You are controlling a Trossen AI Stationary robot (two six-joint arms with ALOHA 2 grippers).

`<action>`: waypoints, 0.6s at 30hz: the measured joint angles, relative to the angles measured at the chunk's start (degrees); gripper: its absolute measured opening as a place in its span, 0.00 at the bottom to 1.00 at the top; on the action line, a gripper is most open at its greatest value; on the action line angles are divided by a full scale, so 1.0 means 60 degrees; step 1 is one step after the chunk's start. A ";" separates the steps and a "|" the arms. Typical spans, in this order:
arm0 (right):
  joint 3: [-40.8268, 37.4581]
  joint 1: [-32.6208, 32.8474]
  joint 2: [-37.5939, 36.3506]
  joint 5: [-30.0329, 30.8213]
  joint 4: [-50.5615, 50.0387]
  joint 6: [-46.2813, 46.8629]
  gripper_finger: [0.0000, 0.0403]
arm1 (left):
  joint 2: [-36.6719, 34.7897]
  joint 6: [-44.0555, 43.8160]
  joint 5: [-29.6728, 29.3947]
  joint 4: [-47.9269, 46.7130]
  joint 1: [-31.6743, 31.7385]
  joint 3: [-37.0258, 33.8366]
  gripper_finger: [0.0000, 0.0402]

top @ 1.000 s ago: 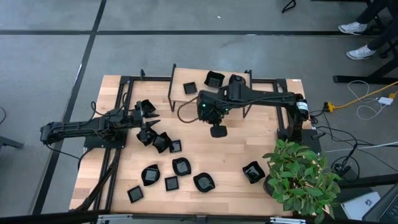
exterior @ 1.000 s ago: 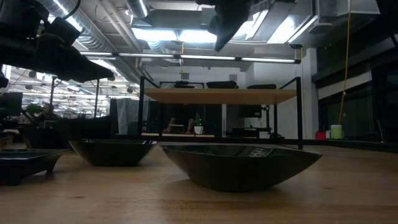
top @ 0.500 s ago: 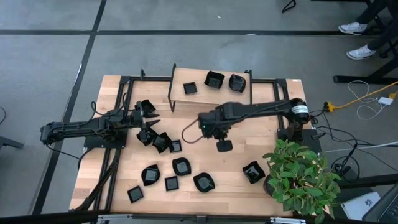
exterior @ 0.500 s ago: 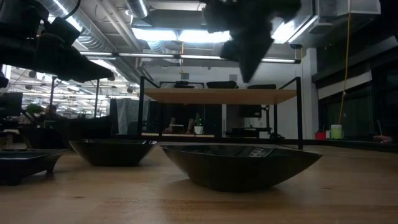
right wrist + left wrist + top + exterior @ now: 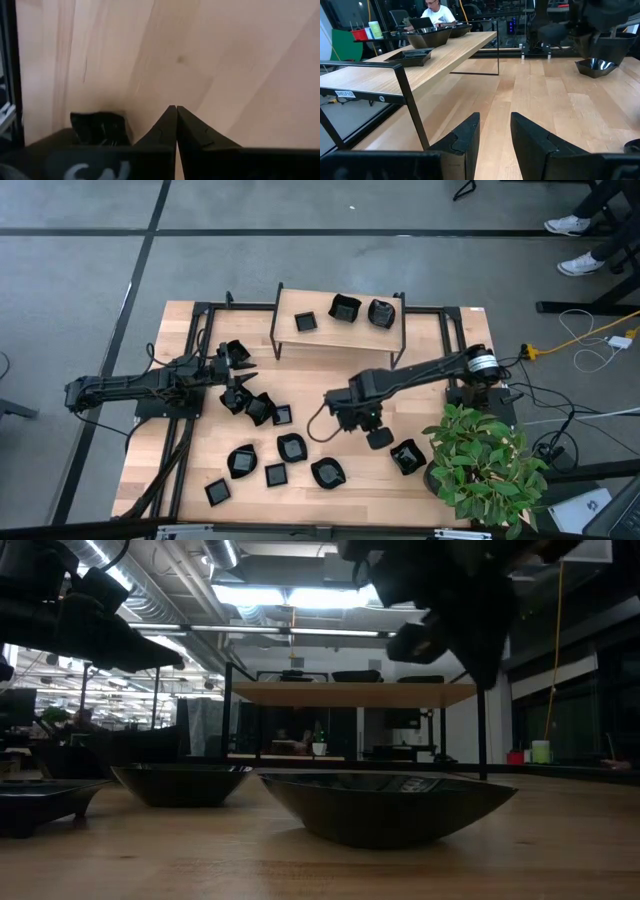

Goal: Pick & Place Mini shaped plates
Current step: Stack the distorted square plate on top of the distorted square plate on the shelf

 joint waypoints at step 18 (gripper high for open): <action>-0.1707 0.0972 0.0000 -0.0857 -0.0298 -0.0054 0.02 | -0.0001 0.0000 -0.0003 -0.0002 -0.0001 -0.0003 0.26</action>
